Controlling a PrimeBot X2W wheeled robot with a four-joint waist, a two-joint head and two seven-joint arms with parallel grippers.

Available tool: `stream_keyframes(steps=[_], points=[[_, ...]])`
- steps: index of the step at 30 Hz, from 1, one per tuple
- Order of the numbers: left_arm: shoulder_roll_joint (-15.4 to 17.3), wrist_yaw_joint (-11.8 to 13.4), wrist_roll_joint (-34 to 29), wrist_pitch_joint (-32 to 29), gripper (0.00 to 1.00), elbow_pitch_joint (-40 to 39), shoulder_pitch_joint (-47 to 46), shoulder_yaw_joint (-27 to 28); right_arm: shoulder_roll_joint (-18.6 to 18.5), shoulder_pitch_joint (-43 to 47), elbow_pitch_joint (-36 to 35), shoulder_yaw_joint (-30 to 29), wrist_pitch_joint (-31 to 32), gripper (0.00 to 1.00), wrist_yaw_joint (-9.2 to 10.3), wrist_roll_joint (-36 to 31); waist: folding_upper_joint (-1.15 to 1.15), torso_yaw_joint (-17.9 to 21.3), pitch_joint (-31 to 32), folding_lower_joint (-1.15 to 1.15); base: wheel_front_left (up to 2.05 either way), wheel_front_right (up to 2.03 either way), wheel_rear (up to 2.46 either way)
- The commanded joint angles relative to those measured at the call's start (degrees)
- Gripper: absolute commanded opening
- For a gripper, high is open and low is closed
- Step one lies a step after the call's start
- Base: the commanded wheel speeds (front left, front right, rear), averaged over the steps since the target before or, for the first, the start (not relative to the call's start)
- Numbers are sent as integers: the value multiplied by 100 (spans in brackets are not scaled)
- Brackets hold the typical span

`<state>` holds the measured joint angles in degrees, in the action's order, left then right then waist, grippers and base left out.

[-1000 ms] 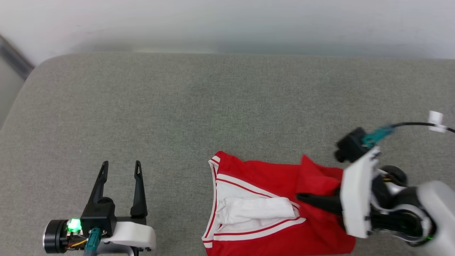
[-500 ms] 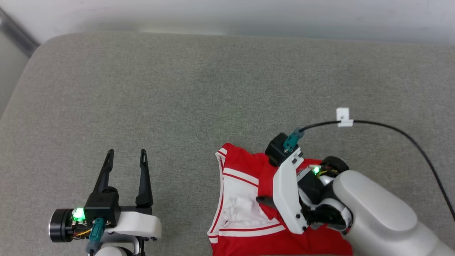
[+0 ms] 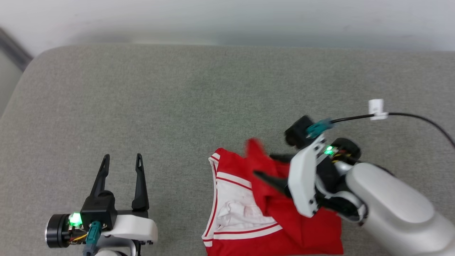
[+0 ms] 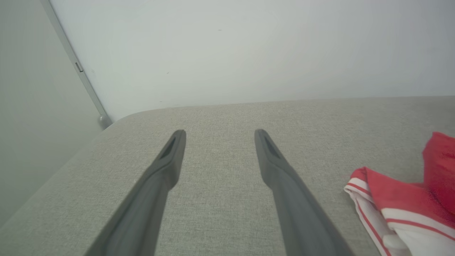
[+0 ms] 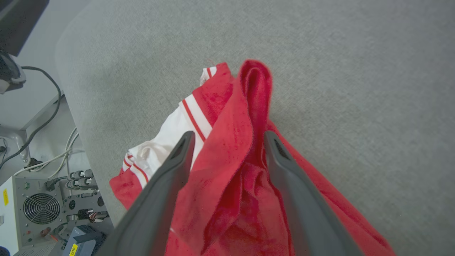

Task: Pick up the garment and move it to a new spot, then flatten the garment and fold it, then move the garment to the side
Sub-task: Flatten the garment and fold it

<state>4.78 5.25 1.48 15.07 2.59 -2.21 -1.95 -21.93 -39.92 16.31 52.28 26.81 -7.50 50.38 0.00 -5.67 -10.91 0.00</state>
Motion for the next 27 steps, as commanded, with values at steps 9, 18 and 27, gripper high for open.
stream_keyframes(steps=[9, 18, 27], points=[[-14, -13, -53, 13, 100, -54, 318, 85, -403, 278, -170, -1631, -2325, 100, 2, -1289, 0, 290, 360, 0, 0, 0, 0], [-43, -23, -33, 13, 100, -80, 463, 114, 139, 1503, -216, -3504, -3804, 100, 3, -2769, 0, 412, 524, 0, 0, 0, 0], [-93, 15, 68, 13, 100, -149, 707, 194, 1054, 2852, -674, -4700, -4163, 100, 2, -3319, 0, 473, 679, 0, 0, 0, 0]])
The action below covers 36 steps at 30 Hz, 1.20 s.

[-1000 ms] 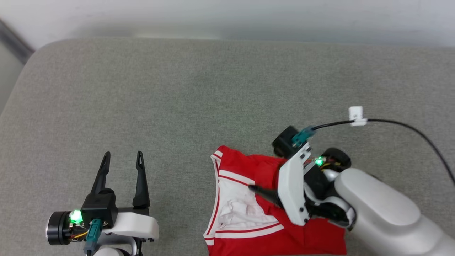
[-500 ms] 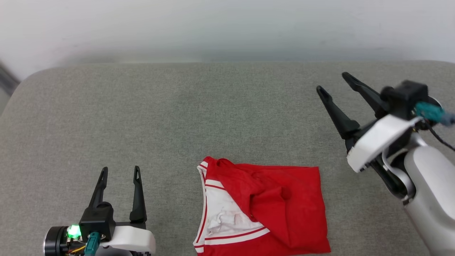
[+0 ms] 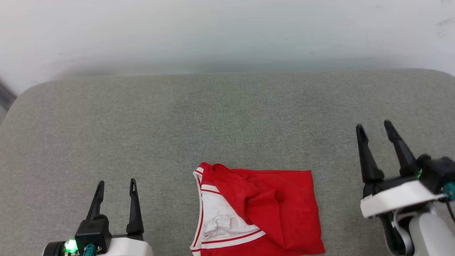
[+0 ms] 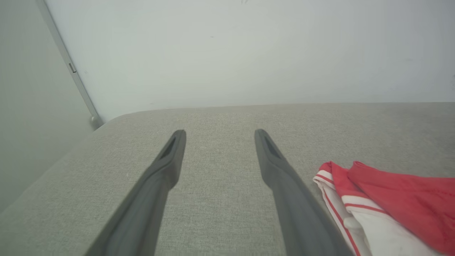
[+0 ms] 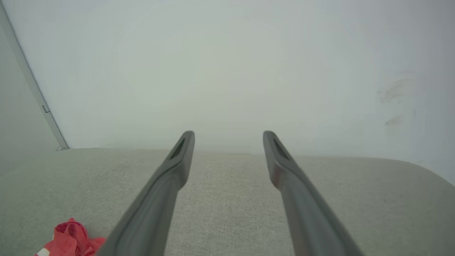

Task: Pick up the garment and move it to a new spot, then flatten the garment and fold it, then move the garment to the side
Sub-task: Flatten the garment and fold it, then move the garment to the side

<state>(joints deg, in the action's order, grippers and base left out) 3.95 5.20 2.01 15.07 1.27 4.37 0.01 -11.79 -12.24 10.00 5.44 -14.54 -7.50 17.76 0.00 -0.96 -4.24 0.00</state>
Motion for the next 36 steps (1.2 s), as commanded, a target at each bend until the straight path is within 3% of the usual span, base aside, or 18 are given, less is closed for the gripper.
stream_keyframes(steps=[1, 10, 24, 31, 36], points=[[-15, 23, 15, 13, 100, -32, 74, 12, 100, 227, -104, -51, -35, 100, 1, -131, 0, 5, 25, 0, 0, 0, 0], [-52, -5, 43, 13, 100, -71, 232, 48, 564, 1173, -431, -384, -59, 100, 2, -441, 0, -1, 116, 0, 0, 0, 0], [-70, -100, -19, 13, 100, -68, 330, 106, 767, 1549, -691, -518, -63, 100, 2, -648, 0, -1, 183, 0, 0, 0, 0], [-75, -156, -32, 13, 100, -55, 234, 132, 265, 749, -961, -510, 14, 100, 2, -769, 0, -22, 150, 0, 0, 0, 0], [-79, -199, -49, 13, 100, -36, 144, 114, -439, -165, -1238, -95, 728, 100, 2, -527, 0, -67, 83, 0, 0, 0, 0]])
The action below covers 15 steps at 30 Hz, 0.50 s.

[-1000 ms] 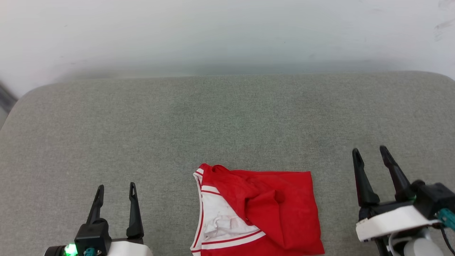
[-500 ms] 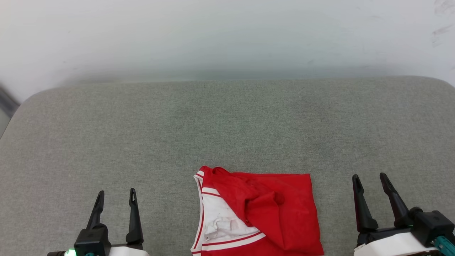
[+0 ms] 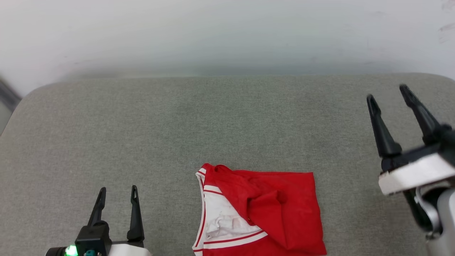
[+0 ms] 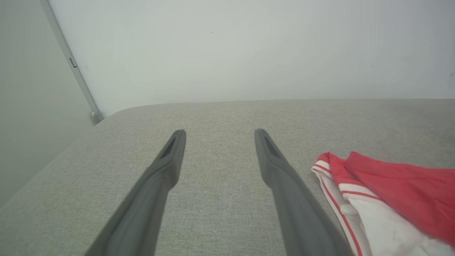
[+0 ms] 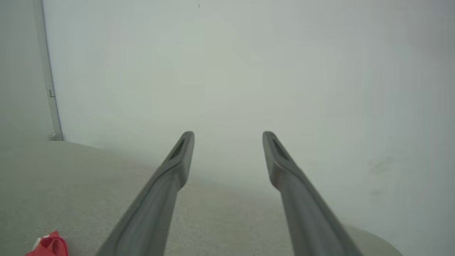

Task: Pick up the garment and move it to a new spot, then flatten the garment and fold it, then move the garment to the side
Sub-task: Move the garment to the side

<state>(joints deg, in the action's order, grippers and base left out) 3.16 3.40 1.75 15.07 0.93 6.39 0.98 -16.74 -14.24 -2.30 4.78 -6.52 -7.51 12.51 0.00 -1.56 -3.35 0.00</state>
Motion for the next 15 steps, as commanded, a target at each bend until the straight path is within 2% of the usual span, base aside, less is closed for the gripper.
stream_keyframes(steps=[1, 4, 9, 12, 15], points=[[-1, -25, -27, 13, 100, 2, -77, 6, -121, -158, -42, 91, 184, 100, 4, 136, 0, -20, -23, 0, 0, 0, 0], [-4, -43, -30, 13, 100, 13, -114, -8, -578, -587, -25, 497, 1184, 100, 4, 705, 0, -52, -73, 0, 0, 0, 0], [-8, -53, -12, 13, 100, 11, -223, -23, -1200, -1017, 231, 1088, 3195, 100, 4, 2133, 0, -109, -204, 0, 0, 0, 0], [-13, -64, 2, 13, 100, 11, -285, -48, -1448, -1038, 378, 1295, 4297, 100, 3, 3060, 0, -156, -310, 0, 0, 0, 0], [-15, -69, 29, 13, 100, 1, -385, -82, -1637, -906, 482, 1417, 5067, 100, 3, 3738, 0, -216, -454, 0, 0, 0, 0]])
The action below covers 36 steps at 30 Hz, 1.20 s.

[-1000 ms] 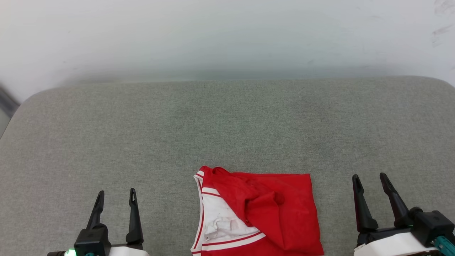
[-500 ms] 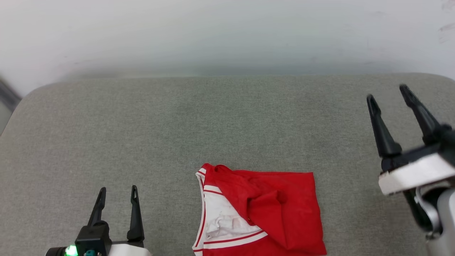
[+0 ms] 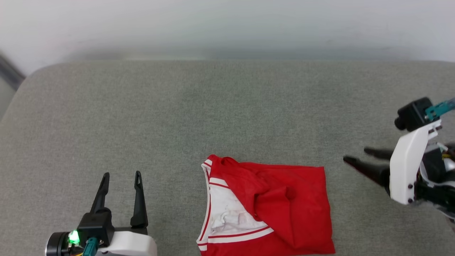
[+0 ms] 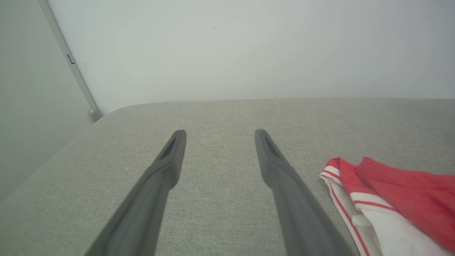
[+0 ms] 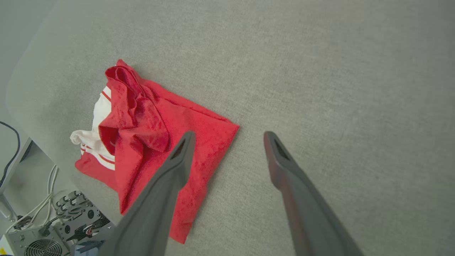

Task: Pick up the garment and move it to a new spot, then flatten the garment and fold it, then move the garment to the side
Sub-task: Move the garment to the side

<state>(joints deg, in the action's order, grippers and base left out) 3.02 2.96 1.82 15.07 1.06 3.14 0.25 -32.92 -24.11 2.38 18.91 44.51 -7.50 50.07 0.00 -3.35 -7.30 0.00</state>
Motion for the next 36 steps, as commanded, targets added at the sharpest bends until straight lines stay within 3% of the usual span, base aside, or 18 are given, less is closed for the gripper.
stream_keyframes(steps=[1, 6, 10, 19, 24, 25, 26, 36], points=[[-3, -27, 27, 13, 100, -16, -95, -21, -48, 142, 70, 31, 126, 100, 2, 140, 0, -57, -113, 0, 0, 0, 0], [-9, -29, 42, 13, 100, -27, -279, -77, 4, 414, 312, 180, 574, 100, 1, 723, 0, -161, -388, 0, 0, 0, 0], [-11, -32, 56, 13, 100, -27, -440, -102, 171, 531, 496, 300, 537, 100, 1, 947, 0, -252, -610, 0, 0, 0, 0], [-16, -80, 68, 13, 100, 33, -771, -241, 561, 520, 1116, 833, 365, 100, 6, 1023, 0, -488, -1006, 0, 0, 0, 0], [-16, -38, 90, 13, 100, 71, -818, -271, 596, 472, 1347, 1230, 233, 100, 8, 914, 0, -564, -1028, 0, 0, 0, 0], [-16, -28, 99, 13, 100, 80, -813, -278, 576, 445, 1365, 1302, 192, 41, 8, 901, 0, -574, -1013, 0, 0, 0, 0], [-16, -20, 109, 13, 100, 91, -804, -280, 546, 433, 1358, 1366, 126, 0, 8, 865, 0, -586, -988, 0, 0, 0, 0], [-16, 45, 148, 13, 100, 133, -487, -278, 31, -180, 772, 1799, -435, 0, 2, 961, 0, -451, -431, 0, 0, 0, 0]])
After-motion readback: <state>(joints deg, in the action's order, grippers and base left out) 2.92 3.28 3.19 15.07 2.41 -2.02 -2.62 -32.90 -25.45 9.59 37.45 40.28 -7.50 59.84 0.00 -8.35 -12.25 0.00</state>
